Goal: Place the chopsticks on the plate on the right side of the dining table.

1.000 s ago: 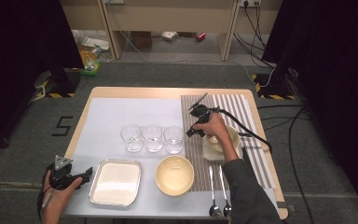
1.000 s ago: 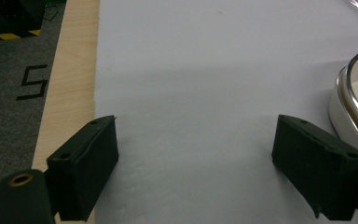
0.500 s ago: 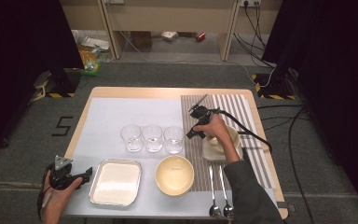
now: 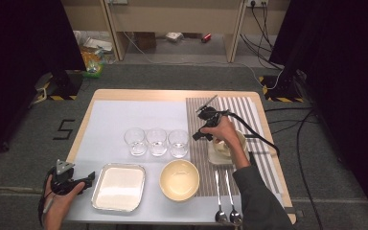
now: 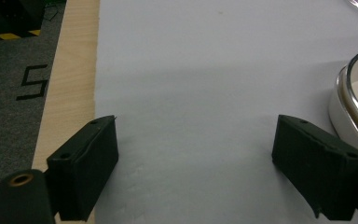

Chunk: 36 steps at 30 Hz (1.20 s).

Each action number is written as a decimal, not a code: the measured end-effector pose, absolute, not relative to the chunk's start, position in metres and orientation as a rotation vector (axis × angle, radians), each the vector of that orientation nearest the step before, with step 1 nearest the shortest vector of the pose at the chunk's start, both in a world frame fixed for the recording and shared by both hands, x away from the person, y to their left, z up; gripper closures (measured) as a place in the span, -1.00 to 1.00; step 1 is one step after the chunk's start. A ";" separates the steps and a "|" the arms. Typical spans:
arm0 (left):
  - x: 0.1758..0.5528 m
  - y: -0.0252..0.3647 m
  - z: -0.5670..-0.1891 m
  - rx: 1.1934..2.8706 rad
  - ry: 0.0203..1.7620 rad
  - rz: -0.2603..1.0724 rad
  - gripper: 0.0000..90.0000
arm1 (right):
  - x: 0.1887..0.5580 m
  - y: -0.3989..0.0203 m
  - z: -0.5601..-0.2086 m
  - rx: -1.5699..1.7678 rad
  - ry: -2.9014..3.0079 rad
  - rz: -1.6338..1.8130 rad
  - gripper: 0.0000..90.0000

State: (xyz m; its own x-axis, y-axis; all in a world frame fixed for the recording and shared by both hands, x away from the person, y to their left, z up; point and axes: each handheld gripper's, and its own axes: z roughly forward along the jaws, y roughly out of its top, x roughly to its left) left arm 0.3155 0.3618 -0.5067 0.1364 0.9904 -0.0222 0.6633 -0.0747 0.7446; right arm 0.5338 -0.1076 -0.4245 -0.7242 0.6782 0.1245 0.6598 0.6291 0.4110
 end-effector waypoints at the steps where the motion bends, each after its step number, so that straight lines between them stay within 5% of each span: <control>1: 0.315 0.362 -0.507 1.806 1.591 0.686 -0.70 | 0.533 -0.109 -0.422 1.148 2.792 0.688 -0.45; 36: 0.315 0.362 -0.507 1.808 1.590 0.686 -0.70 | 0.521 -0.161 -0.383 1.316 2.587 0.772 -0.48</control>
State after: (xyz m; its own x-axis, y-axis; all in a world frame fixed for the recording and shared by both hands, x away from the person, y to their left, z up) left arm 0.3154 0.3617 -0.5066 0.1368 0.9904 -0.0215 0.6638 -0.0755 0.7441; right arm 0.5207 -0.1608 -0.3835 -0.6082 0.7868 0.1056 0.7161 0.4863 0.5007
